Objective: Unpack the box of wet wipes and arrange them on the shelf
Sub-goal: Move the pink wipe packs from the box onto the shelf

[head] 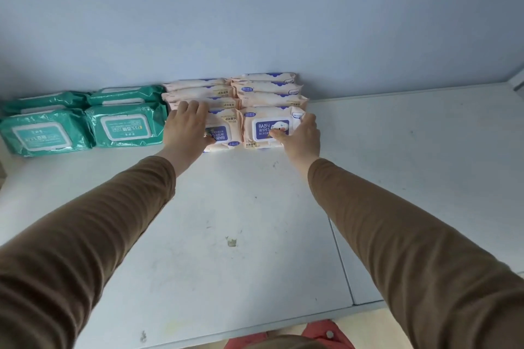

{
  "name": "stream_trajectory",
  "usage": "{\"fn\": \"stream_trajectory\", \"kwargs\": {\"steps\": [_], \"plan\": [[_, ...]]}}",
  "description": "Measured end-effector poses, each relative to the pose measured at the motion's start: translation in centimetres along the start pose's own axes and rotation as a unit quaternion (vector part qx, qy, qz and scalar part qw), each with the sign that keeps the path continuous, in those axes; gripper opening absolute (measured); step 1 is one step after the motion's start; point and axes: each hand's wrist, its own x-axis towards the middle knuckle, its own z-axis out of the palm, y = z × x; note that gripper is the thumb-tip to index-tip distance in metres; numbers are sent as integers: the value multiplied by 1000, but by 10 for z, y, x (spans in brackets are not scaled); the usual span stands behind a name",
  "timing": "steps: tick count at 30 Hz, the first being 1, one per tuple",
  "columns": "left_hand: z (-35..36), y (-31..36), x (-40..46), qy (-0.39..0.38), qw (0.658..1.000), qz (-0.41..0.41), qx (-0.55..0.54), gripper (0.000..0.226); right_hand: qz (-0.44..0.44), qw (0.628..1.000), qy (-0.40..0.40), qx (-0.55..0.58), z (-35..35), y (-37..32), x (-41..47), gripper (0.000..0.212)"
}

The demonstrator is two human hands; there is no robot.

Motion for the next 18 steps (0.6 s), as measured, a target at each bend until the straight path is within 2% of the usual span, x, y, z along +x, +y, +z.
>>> {"fn": "stream_trajectory", "kwargs": {"steps": [3, 6, 9, 13, 18], "plan": [[-4, 13, -8, 40, 999, 17, 34, 77, 14, 998, -34, -53, -17, 6, -4, 81], [-8, 38, -15, 78, 995, 66, 9, 81, 3, 995, -52, -82, -39, 25, -17, 75], [-12, 84, -23, 87, 990, 111, -30, 70, -34, 993, -59, -94, -74, 54, -40, 61], [-16, 180, -40, 39, 980, 165, -102, 52, -60, 990, -33, -121, -149, 116, -80, 51], [-22, 335, -93, -37, 954, 220, -199, 47, -63, 986, 14, -152, -260, 216, -141, 44]]}}
